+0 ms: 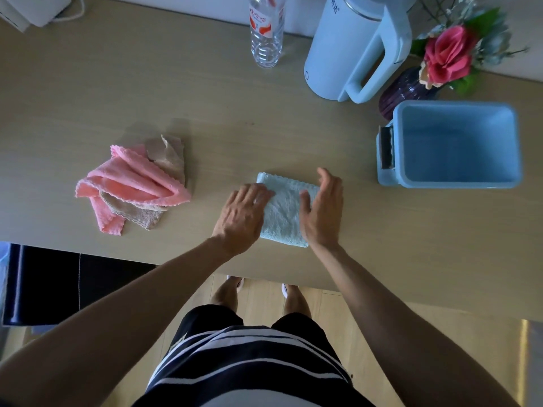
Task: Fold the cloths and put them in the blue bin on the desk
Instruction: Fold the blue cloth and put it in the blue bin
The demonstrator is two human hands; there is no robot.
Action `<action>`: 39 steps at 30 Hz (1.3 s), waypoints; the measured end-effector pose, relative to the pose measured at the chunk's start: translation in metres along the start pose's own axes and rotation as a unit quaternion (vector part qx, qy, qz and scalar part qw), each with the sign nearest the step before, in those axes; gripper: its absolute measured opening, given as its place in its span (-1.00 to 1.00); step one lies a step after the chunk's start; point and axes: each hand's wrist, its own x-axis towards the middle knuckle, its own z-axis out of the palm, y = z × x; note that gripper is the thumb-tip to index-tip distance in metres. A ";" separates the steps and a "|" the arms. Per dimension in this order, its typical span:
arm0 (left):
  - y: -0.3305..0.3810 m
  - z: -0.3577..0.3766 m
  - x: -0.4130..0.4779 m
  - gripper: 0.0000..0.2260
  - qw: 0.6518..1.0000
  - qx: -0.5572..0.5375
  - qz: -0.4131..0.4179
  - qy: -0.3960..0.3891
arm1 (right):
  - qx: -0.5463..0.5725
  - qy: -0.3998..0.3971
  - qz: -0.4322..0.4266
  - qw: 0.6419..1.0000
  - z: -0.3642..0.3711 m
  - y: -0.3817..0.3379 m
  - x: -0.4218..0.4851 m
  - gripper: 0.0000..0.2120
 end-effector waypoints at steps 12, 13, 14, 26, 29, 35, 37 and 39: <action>-0.024 0.038 0.001 -0.28 0.981 0.095 0.032 -0.164 | -0.222 -0.203 -0.100 0.948 0.035 0.045 -0.055 -0.25; -0.026 0.038 0.001 -0.26 0.982 0.091 0.022 -0.162 | -0.228 -0.204 -0.102 0.946 0.034 0.048 -0.054 -0.24; -0.029 0.038 0.001 -0.23 0.983 0.086 0.014 -0.163 | -0.233 -0.206 -0.101 0.945 0.034 0.050 -0.054 -0.23; -0.006 0.012 0.070 -0.20 0.975 0.114 0.062 -0.180 | -0.149 -0.118 0.048 0.981 0.010 0.012 -0.068 -0.23; 0.004 0.003 0.083 -0.37 0.969 0.127 0.048 -0.209 | -0.137 -0.084 0.052 0.986 -0.006 0.006 -0.081 -0.23; 0.009 -0.020 0.093 -0.62 0.940 -0.040 -0.091 -0.327 | -0.029 0.014 0.084 0.996 -0.029 -0.002 -0.097 -0.22; 0.015 -0.037 0.095 -0.63 0.927 -0.133 -0.116 -0.330 | 0.034 0.034 0.093 0.994 -0.037 -0.006 -0.096 -0.23; 0.023 -0.059 0.096 -0.65 0.916 -0.231 -0.128 -0.302 | 0.101 0.053 0.102 0.988 -0.050 -0.013 -0.090 -0.20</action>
